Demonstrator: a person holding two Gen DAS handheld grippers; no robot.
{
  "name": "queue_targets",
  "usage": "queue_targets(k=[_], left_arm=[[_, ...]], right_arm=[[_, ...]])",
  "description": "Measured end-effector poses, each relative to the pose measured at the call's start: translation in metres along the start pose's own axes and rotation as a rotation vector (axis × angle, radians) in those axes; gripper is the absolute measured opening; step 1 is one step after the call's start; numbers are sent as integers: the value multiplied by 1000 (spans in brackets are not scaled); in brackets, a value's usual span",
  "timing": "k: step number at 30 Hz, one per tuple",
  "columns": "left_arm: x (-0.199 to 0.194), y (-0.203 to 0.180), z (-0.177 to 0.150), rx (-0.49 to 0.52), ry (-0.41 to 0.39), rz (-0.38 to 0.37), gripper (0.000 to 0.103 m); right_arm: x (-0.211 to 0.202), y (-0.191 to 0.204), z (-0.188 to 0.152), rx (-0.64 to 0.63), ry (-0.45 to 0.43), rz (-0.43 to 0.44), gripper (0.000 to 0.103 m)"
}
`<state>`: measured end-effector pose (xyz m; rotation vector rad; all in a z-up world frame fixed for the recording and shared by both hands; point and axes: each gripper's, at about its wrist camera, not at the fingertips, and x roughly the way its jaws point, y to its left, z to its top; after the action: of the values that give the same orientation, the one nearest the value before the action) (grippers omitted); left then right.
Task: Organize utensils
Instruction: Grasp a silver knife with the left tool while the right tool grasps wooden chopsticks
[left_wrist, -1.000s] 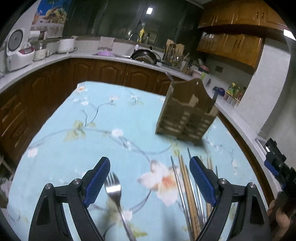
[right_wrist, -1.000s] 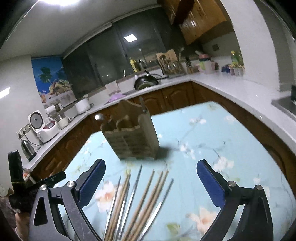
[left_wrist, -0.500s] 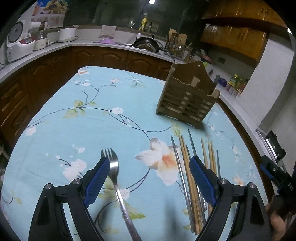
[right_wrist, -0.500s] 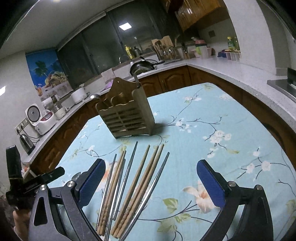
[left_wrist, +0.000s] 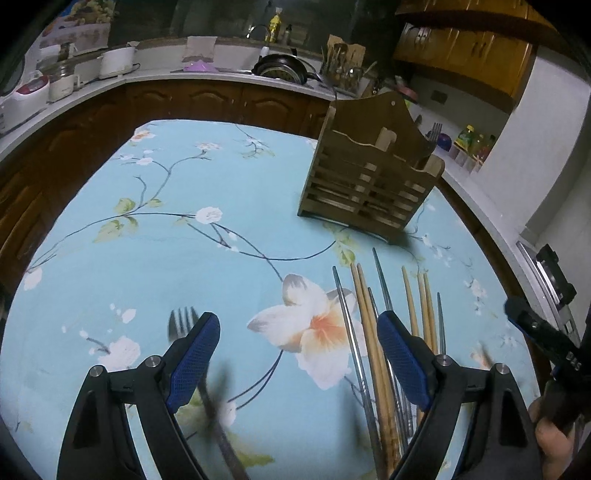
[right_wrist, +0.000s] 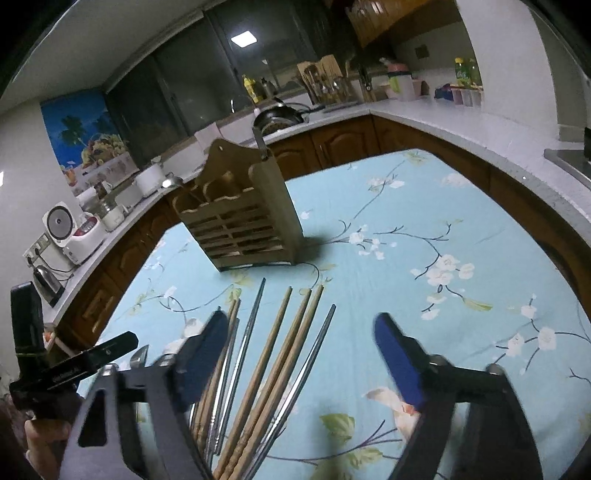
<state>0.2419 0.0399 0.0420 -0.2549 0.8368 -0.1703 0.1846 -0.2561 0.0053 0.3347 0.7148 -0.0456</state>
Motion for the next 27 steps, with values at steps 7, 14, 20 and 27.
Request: queue_targets(k=[7,14,20,27], left_arm=[[36,-13,16,23,64,-24,70],[79,-27,31,74,141,-30,55],[114,-38,39,113,191,-10,43],[139,-47,41,176,201,28,26]], right_arm=[[34,-4,11,17,70,1,42],[76,-9,20,29,157,-17,26],[102,-13,22,29,215,-57,19],[115,-6,24,-29,241,-98,16]])
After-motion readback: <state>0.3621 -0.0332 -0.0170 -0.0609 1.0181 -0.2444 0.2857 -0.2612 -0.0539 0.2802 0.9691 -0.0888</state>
